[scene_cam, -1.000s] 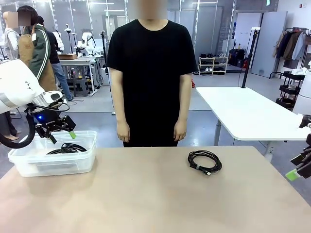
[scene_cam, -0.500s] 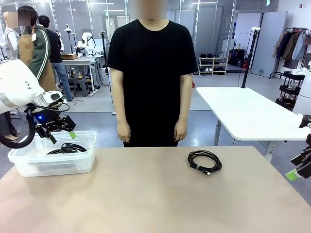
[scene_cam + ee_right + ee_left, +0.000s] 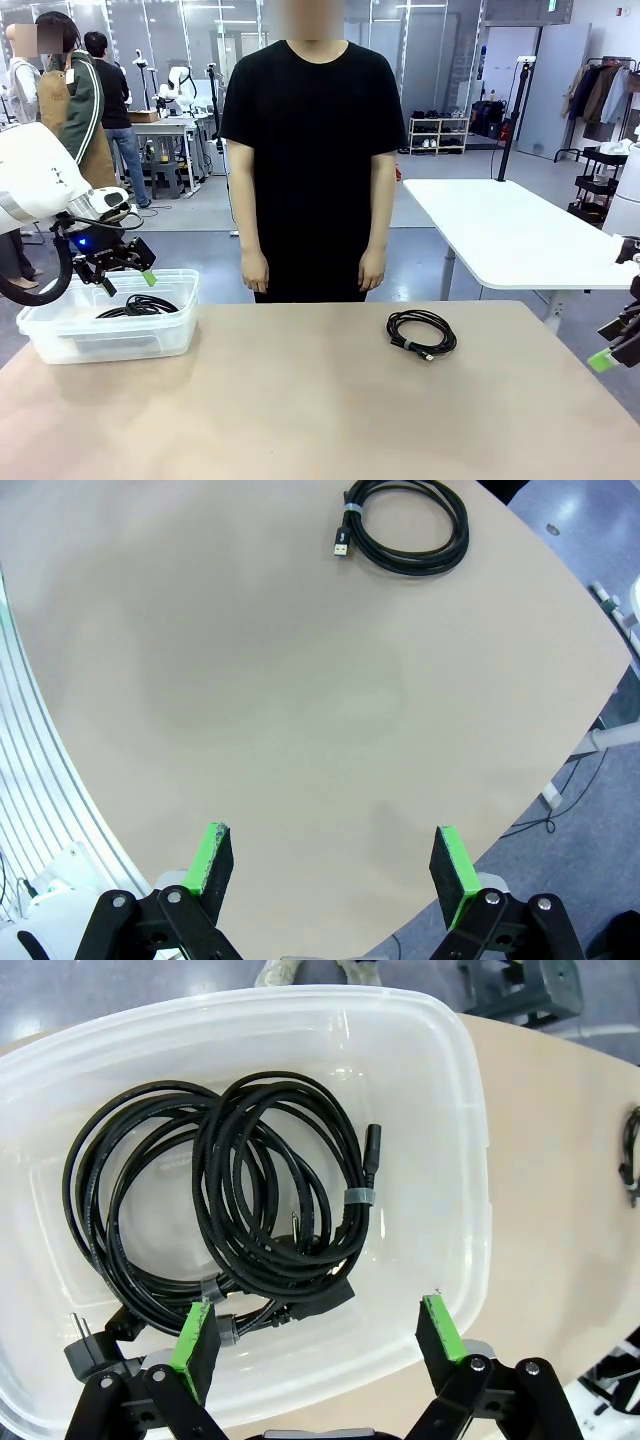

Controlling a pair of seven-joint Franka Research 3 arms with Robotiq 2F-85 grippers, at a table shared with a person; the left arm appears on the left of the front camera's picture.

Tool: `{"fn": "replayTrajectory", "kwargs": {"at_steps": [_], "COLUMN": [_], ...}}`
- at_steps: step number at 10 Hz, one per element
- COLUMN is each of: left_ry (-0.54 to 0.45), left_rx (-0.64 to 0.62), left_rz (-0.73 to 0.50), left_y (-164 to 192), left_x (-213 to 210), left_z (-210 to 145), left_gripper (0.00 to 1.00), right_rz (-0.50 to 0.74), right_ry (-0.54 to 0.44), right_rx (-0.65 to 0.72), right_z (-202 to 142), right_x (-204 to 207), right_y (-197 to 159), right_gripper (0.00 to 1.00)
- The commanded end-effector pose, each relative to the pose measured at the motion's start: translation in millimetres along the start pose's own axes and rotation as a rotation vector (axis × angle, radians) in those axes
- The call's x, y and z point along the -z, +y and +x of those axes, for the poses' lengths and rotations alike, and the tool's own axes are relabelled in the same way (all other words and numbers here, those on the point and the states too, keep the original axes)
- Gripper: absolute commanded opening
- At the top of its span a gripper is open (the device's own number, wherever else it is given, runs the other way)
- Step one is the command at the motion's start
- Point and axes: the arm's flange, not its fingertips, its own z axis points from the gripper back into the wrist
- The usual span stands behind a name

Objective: Organize and store the cables.
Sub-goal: Place the USB Extension Cable into the Organizing box.

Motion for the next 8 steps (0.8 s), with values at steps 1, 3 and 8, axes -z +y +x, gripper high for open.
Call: {"fn": "replayTrajectory", "kwargs": {"at_steps": [1,3,8], "left_ry": [0.000,-0.036,-0.249], "left_rx": [0.000,0.145,0.452], "left_rz": [0.000,-0.117,-0.147], "left_y": [0,0,94], "left_x": [0,-57,-104], "left_z": [0,-7,-106], "left_gripper": [1.00,1.00,1.00], "right_rz": [0.001,0.001,0.001], "right_ry": [-0.009,-0.009,-0.009], "right_rx": [0.008,0.008,0.008], "right_z": [0,0,0], "right_x": [0,0,0], "right_y": [-1,-1,-1], "right_gripper": [1.00,1.00,1.00]}}
